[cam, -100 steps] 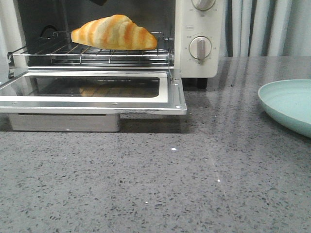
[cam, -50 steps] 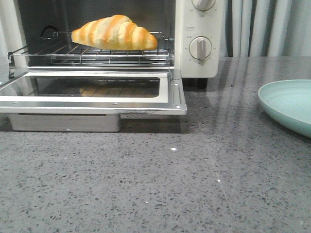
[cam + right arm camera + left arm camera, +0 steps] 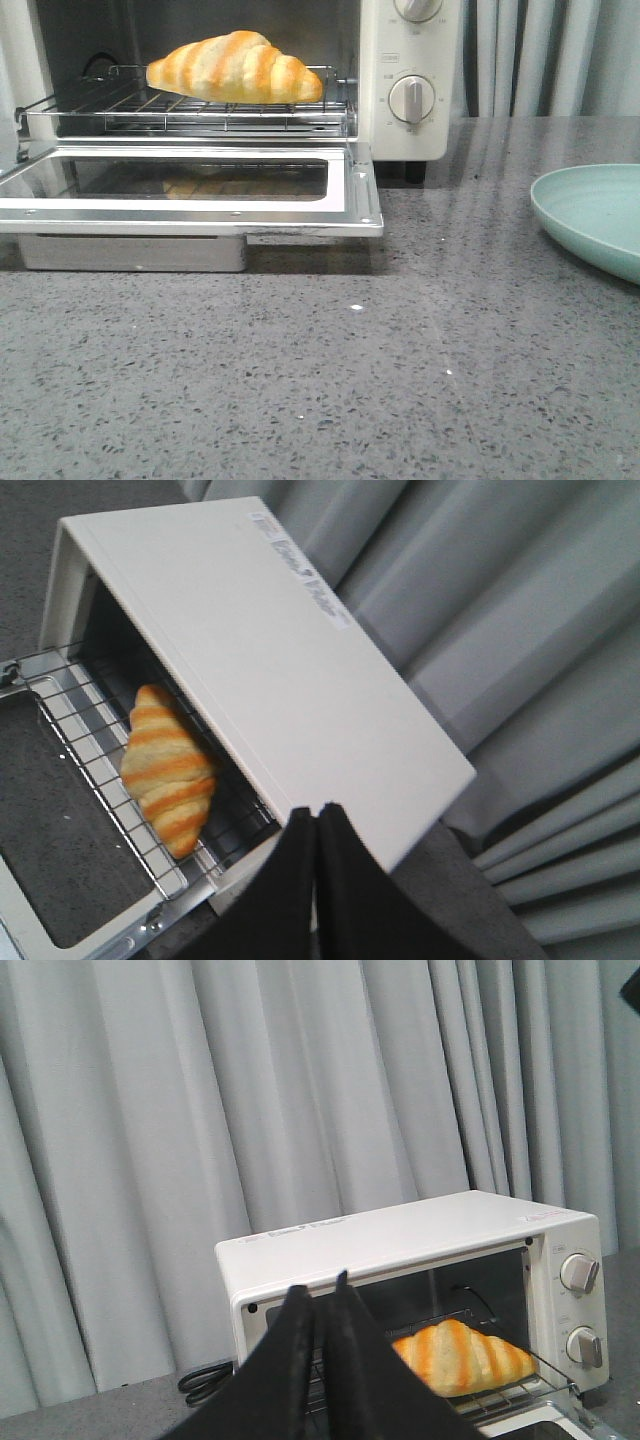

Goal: Put bread in oven

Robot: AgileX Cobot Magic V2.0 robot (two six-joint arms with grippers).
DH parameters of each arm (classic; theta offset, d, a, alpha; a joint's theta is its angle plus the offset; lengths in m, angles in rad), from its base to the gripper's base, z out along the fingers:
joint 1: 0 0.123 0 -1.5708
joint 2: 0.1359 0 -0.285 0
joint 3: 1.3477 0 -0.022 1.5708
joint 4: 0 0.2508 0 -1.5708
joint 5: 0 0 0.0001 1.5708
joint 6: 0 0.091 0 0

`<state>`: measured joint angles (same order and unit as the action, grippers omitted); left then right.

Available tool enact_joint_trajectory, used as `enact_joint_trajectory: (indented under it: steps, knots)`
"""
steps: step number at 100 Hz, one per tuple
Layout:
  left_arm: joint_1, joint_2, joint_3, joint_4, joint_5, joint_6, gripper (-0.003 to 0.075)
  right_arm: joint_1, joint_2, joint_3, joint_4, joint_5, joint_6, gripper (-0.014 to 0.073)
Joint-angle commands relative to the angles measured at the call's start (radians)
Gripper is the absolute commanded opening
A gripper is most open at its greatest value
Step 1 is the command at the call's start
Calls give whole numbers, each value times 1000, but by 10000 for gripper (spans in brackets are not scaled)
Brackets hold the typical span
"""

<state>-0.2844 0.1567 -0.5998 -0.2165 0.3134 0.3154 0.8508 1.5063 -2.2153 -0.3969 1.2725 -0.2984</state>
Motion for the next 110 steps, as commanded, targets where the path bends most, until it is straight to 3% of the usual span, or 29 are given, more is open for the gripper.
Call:
enact_joint_trajectory:
  steps: [1, 11, 28, 92, 110]
  knots:
    - [3, 14, -34, -3, -78, -7, -20, -3, -88, 19, -82, -14, 17, -43]
    - [3, 14, -34, -3, -78, -7, -20, -3, -156, 80, -164, -5, 62, -43]
    - [3, 14, -34, -3, -78, -12, -20, -3, -301, 233, -188, -16, 114, -43]
    - [3, 14, -3, -3, -81, -12, -20, -3, -989, 1063, -517, -71, 517, -43]
    - [8, 14, 67, -1, -177, -12, -20, -3, -1146, 1224, -631, -71, 603, -43]
